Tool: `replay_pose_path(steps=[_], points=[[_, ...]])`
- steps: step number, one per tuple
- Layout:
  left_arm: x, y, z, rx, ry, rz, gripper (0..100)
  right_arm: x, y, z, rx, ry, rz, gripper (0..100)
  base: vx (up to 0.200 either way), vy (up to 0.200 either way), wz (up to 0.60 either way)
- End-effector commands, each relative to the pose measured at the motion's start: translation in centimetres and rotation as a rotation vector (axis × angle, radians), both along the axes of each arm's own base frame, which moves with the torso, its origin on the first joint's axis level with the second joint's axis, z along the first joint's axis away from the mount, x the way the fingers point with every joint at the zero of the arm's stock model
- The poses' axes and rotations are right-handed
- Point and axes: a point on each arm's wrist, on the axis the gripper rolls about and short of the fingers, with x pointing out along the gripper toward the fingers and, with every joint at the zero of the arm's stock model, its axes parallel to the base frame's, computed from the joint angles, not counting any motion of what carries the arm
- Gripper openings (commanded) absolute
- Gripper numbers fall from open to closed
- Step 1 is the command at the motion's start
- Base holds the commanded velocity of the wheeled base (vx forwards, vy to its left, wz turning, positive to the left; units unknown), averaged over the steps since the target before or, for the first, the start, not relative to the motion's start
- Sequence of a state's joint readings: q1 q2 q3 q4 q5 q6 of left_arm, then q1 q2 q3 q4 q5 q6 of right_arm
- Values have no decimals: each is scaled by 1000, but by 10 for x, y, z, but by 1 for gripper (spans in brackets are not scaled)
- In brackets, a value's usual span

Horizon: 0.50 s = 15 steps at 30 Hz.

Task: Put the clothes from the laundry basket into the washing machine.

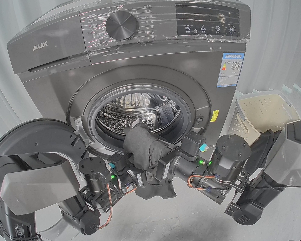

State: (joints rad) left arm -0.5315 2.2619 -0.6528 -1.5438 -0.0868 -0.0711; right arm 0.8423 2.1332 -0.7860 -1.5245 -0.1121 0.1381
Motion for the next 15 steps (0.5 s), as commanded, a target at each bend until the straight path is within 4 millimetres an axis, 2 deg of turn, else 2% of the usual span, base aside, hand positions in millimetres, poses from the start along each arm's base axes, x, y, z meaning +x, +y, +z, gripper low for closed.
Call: replay_pose_path(steps=[1, 2, 3, 7, 15], points=[[4, 1, -7, 11, 8, 7, 100, -3, -2, 3, 3, -3, 3, 0, 0, 0, 0], [5, 0, -7, 13, 3, 7, 100, -3, -3, 3, 3, -2, 0, 0, 0, 0, 0], [5, 0, -6, 15, 0, 7, 0, -3, -3, 3, 4, -1, 0, 0, 0, 0, 0], [7, 0, -1, 0, -18, 15, 0, 0, -8, 0, 4, 19, -28, 0, 0, 0, 0], [8, 11, 17, -26, -53, 66, 0, -8, -39, -31, -114, 144, -74, 0, 0, 0, 0]])
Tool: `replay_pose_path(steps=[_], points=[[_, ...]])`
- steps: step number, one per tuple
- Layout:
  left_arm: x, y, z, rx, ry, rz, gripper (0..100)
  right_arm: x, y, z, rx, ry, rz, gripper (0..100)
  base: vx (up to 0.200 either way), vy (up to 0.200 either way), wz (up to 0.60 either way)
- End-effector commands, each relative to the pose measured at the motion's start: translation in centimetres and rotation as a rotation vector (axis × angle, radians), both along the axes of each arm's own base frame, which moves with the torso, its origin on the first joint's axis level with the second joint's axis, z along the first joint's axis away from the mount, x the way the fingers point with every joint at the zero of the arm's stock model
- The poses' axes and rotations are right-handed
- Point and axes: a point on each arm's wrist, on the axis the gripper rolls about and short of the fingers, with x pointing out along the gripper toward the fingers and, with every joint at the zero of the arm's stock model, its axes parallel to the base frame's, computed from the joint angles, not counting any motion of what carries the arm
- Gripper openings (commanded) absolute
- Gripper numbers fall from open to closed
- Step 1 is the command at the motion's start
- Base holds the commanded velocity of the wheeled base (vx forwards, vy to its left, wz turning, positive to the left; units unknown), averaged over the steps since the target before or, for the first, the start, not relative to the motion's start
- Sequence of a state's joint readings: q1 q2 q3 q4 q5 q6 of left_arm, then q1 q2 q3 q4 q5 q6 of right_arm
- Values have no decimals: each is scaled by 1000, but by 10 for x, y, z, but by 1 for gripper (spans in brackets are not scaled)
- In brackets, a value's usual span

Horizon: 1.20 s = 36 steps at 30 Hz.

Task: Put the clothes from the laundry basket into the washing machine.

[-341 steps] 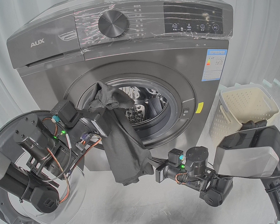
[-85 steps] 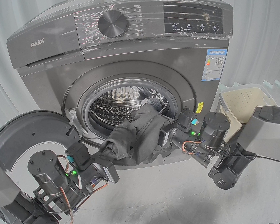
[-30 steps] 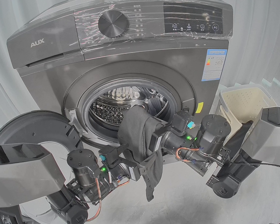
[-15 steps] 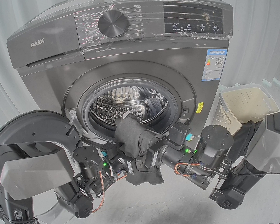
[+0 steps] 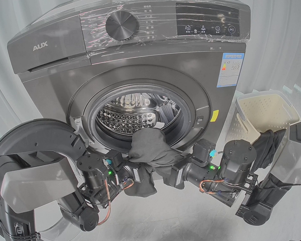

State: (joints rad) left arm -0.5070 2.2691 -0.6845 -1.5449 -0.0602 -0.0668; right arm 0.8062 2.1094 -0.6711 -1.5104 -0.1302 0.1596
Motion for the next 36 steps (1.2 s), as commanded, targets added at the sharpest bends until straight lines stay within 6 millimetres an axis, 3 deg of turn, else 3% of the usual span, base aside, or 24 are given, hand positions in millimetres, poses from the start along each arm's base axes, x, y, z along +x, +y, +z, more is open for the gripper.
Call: replay_pose_path(steps=[1, 9, 10, 13, 19, 21, 22, 24, 30, 33, 36], points=[[-4, 6, 18, -24, -36, 14, 0, -6, -17, -18, -66, 68, -22, 0, 0, 0, 0], [-18, 8, 40, -61, -64, 0, 0, -13, -15, -21, -75, 76, -6, 0, 0, 0, 0], [-19, 8, 41, -65, -64, -2, 0, -13, -15, -21, -76, 79, -4, 100, 0, 0, 0], [-35, 12, 55, -82, -73, 1, 0, -21, -20, -25, -92, 102, 4, 100, 0, 0, 0], [-73, 28, 76, -124, -62, -9, 0, -54, -50, -43, -218, 206, 30, 100, 0, 0, 0], [-74, 28, 76, -125, -60, -13, 0, -55, -51, -44, -223, 211, 31, 100, 0, 0, 0], [-94, 39, 81, -121, -53, -23, 0, -71, -60, -46, -260, 233, 52, 100, 0, 0, 0], [-107, 44, 84, -121, -52, -37, 0, -79, -64, -43, -269, 231, 53, 100, 0, 0, 0], [-120, 48, 89, -118, -65, -45, 0, -54, -83, -23, -182, 181, -111, 100, 0, 0, 0], [-121, 50, 84, -104, -49, -35, 0, -35, -108, -23, -169, 188, -232, 100, 0, 0, 0], [-122, 54, 79, -90, -27, -22, 0, -31, -120, -27, -174, 211, -280, 100, 0, 0, 0]])
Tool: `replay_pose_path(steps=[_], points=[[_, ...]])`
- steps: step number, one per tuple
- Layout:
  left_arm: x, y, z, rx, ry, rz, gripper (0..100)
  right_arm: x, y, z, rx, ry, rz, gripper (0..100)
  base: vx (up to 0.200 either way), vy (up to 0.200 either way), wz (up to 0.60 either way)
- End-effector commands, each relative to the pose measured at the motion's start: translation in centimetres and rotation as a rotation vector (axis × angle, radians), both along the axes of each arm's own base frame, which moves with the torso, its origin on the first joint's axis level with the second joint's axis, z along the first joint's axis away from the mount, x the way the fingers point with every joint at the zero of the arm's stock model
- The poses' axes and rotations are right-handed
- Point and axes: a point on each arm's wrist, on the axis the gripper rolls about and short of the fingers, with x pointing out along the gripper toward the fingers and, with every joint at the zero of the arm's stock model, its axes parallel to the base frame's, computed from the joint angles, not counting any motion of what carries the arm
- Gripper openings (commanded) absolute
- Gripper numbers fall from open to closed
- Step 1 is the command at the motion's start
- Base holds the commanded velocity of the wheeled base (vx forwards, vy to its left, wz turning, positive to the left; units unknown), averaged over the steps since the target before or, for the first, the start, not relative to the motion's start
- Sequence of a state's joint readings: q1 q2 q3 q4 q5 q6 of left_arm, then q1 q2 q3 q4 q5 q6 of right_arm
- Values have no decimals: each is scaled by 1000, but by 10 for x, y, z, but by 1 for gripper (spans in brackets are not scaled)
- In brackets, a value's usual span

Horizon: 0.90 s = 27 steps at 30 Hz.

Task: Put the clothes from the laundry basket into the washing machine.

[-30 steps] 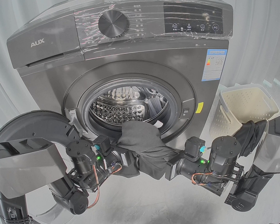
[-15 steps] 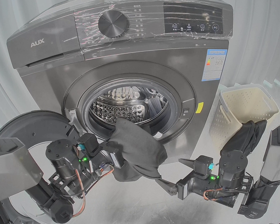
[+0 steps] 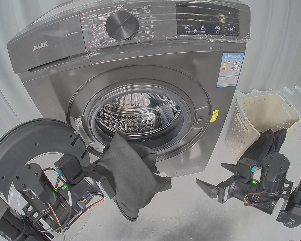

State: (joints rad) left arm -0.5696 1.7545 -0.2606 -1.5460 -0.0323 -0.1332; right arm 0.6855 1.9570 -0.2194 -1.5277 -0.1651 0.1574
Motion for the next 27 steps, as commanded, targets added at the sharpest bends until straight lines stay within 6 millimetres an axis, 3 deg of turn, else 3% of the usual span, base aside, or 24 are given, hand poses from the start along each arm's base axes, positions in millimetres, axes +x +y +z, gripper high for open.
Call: replay_pose_path(steps=[1, 14, 22, 27], points=[[-9, 8, -4, 17, 24, 13, 0, 15, -31, 2, 4, -3, -136, 100, 0, 0, 0], [0, 7, -26, 67, 103, 28, 0, 16, -25, -7, -9, 23, -122, 100, 0, 0, 0], [-1, 6, -27, 70, 106, 24, 0, 15, -22, -6, -5, 17, -111, 100, 0, 0, 0], [0, 4, -32, 82, 121, 19, 0, 12, -18, -4, -1, 11, -94, 100, 120, 0, 0]])
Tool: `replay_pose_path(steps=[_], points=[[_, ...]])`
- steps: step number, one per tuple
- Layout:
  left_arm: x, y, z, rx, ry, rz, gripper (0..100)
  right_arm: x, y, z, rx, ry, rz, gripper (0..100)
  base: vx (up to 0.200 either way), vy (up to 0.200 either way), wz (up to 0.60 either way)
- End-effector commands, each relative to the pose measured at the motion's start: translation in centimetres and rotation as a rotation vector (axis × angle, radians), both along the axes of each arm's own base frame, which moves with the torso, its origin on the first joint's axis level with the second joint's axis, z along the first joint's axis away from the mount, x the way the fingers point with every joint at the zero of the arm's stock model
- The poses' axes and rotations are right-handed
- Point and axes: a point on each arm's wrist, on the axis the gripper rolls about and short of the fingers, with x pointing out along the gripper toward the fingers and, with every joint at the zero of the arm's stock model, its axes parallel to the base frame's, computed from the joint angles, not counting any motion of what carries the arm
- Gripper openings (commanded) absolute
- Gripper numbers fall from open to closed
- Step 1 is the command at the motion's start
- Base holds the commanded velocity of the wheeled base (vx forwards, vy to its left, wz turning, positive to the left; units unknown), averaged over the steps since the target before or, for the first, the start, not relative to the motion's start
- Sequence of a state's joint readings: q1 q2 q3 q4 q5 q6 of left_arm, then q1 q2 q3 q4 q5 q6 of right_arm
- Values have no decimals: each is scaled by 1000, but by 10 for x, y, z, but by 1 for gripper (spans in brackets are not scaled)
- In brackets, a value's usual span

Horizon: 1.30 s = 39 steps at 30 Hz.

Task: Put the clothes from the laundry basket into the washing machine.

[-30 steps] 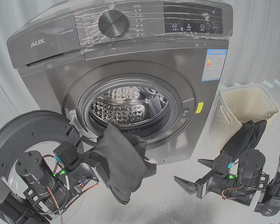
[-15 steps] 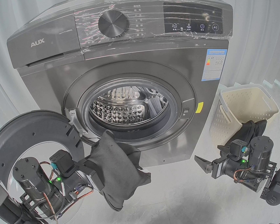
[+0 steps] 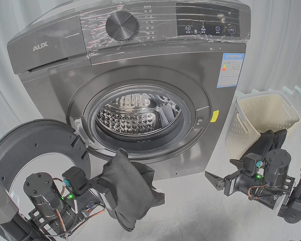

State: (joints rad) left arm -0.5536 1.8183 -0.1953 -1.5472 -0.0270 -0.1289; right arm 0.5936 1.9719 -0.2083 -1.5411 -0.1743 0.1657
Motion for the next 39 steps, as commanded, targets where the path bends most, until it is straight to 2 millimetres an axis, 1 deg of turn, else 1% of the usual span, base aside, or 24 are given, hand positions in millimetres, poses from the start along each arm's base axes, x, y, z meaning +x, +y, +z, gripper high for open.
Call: replay_pose_path(steps=[1, 16, 19, 21, 23, 27, 32, 36, 38, 39], points=[[2, -2, -6, 12, 19, -2, 0, -1, 2, 1, 2, -3, 9, 100, 0, 0, 0], [-1, -7, -7, 14, 27, -25, 0, -3, 5, 1, 4, -3, 22, 100, 0, 0, 0], [1, -8, -10, 19, 35, -25, 0, -4, 5, 1, 4, -3, 24, 100, 200, 0, 0], [0, -9, -11, 24, 37, -27, 0, -5, 7, 2, 5, -6, 33, 100, 0, 0, 0], [-2, -12, -11, 26, 36, -25, 0, -10, 12, 5, 11, -17, 58, 100, 0, 0, 0], [6, -19, -7, 20, 2, -13, 0, -16, 18, 10, 23, -33, 92, 100, 0, 0, 0], [15, -26, -10, 31, -10, -29, 0, -19, 17, 9, 19, -26, 95, 100, 0, 0, 0], [26, -34, -11, 15, -24, -58, 0, -21, 19, 9, 19, -26, 107, 100, 0, 0, 0], [27, -34, -11, 14, -25, -59, 0, -21, 19, 9, 19, -26, 107, 100, 0, 0, 0], [40, -41, -12, 2, -41, -51, 0, -24, 22, 9, 18, -23, 122, 100, 0, 0, 0]])
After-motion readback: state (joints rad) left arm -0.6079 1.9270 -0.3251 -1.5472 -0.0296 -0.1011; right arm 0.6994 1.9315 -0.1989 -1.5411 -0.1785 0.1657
